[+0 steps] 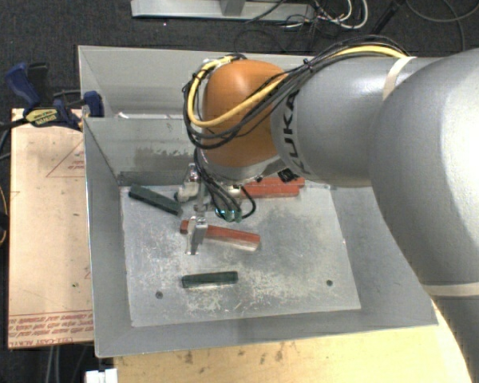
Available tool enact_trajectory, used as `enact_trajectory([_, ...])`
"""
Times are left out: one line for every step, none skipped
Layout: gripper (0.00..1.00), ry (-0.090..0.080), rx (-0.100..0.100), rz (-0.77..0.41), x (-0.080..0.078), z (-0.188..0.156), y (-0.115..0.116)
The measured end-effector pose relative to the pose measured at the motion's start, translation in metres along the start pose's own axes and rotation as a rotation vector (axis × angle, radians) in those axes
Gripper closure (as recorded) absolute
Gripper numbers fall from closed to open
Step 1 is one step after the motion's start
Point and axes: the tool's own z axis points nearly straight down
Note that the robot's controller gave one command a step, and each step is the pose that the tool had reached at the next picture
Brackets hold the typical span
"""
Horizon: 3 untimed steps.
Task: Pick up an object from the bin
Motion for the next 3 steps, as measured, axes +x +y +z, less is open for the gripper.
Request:
enact_trajectory([0.0, -0.004, 0.0, 0.001, -0.001, -0.003, 0.0])
enact_trajectory([0.0, -0.016, 0.0, -0.097, 0.015, 0.024, 0.013])
enact_trajectory([1.0, -0.025, 0.0, -0.406, -0.024, 0.058, -0.063])
